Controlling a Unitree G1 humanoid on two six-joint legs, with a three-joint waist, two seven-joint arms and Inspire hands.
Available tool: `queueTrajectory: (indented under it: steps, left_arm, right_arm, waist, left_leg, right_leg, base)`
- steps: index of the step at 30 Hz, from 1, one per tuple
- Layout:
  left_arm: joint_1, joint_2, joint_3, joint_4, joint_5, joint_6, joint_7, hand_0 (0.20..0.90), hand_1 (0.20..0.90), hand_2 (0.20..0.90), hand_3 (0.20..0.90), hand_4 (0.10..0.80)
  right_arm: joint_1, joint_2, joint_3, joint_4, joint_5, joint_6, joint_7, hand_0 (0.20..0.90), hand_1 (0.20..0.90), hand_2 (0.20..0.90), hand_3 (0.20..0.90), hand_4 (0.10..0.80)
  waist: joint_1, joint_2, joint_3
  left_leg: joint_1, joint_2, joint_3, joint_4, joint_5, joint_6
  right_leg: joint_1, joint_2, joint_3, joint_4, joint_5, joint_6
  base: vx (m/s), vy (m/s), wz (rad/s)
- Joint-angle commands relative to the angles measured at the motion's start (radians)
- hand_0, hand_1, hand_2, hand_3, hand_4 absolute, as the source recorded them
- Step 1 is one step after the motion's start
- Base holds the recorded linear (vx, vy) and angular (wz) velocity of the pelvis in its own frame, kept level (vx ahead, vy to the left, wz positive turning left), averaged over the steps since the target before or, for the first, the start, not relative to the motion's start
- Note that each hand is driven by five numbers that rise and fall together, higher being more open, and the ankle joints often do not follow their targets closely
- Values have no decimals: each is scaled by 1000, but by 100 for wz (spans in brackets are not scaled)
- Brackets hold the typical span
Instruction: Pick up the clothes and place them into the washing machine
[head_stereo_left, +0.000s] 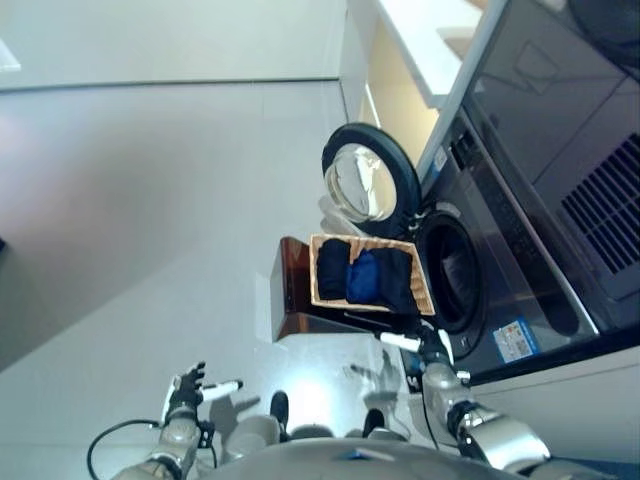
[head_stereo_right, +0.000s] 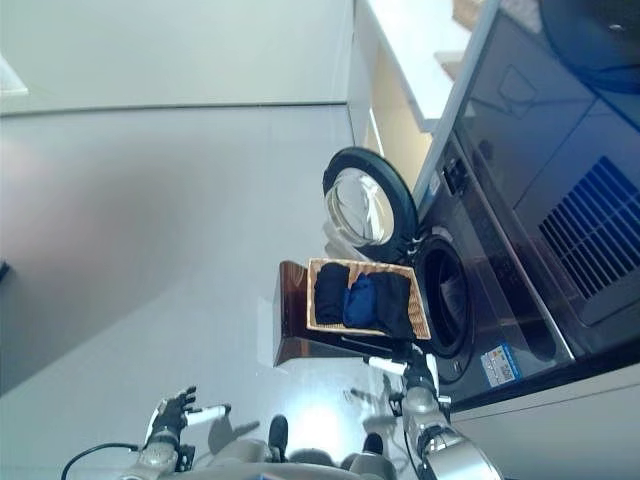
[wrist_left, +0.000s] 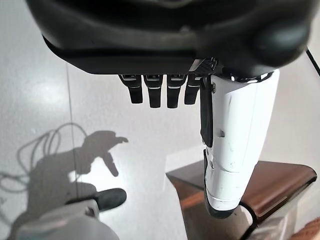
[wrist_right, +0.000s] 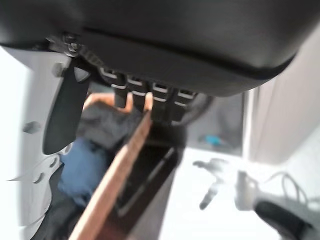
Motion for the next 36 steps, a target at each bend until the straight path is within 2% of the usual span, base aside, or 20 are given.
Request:
queueTrajectory:
  steps: [1, 6, 8, 12, 18, 23, 24, 36]
  left_arm:
    - [-125, 16, -35, -119, -34, -95, 41, 900, 900, 900, 900, 800]
    - [-128, 29, -77, -244, -47, -111, 41, 900, 900, 900, 900, 800]
    - [-111, 53, -107, -365, -45, -118, 31, 900, 900, 900, 900, 800]
    - [-117, 75, -102, -482, -61, -134, 40, 900, 900, 900, 900, 800]
    - [-111, 87, -75, -632, -81, -151, 56, 900, 900, 900, 900, 800]
    - [-111, 89, -63, -720, -77, -160, 73, 900, 900, 900, 900, 800]
    - [-110, 90, -60, -755, -76, -165, 81, 900, 900, 900, 900, 800]
    - [-105, 101, -51, -902, -53, -182, 117, 900, 900, 900, 900, 800]
  right_arm:
    - [-239, -111, 35, -22, 29, -40, -88, 900, 900, 900, 900, 800]
    - [-411, -188, 57, 24, 25, -29, -130, 900, 900, 900, 900, 800]
    - [-542, -260, 78, 81, 32, -18, -150, 900, 900, 900, 900, 800]
    - [-643, -325, 115, 112, 21, -9, -174, 900, 900, 900, 900, 800]
    - [-730, -386, 160, 163, 2, 6, -194, 900, 900, 900, 900, 800]
    - [-748, -416, 168, 171, -3, 9, -202, 900, 900, 900, 900, 800]
    - [-756, -426, 172, 172, -6, 11, -209, 900, 900, 900, 900, 800]
    - [-764, -460, 184, 199, -31, 27, -233, 900, 900, 900, 900, 800]
  waist:
    - [18, 1, 91]
    - [34, 29, 149]
    - [53, 49, 187]
    - [63, 69, 219]
    - [75, 86, 225]
    - [76, 101, 238]
    - [75, 109, 240]
    - [80, 137, 250]
  left_leg:
    - [-123, 16, -25, 23, 4, -79]
    - [-215, 11, -38, 67, 13, -83]
    - [-274, 8, -38, 111, 3, -88]
    - [-382, 3, -37, 206, -19, -98]
    - [-505, 2, -42, 324, -59, -98]
    - [-550, -3, -42, 353, -79, -91]
    - [-558, -7, -51, 369, -114, -94]
    - [-583, -24, -47, 331, -110, -84]
  right_leg:
    - [-71, -14, -8, -5, 38, -14]
    - [-159, -21, -13, 35, 37, -18]
    - [-217, -28, -11, 77, 24, -19]
    - [-319, -36, -5, 167, -1, -24]
    - [-437, -39, 8, 276, -37, -33]
    - [-490, -42, 20, 312, -52, -35]
    - [-496, -41, 32, 333, -87, -31]
    - [-540, -39, 47, 325, -96, -39]
  base:
    - [-206, -33, 19]
    - [-105, -4, 9]
    - [-82, 9, 8]
    - [-61, 18, 6]
    - [7, 10, 8]
    - [36, 12, 3]
    - [136, 9, -5]
    - [38, 13, 0]
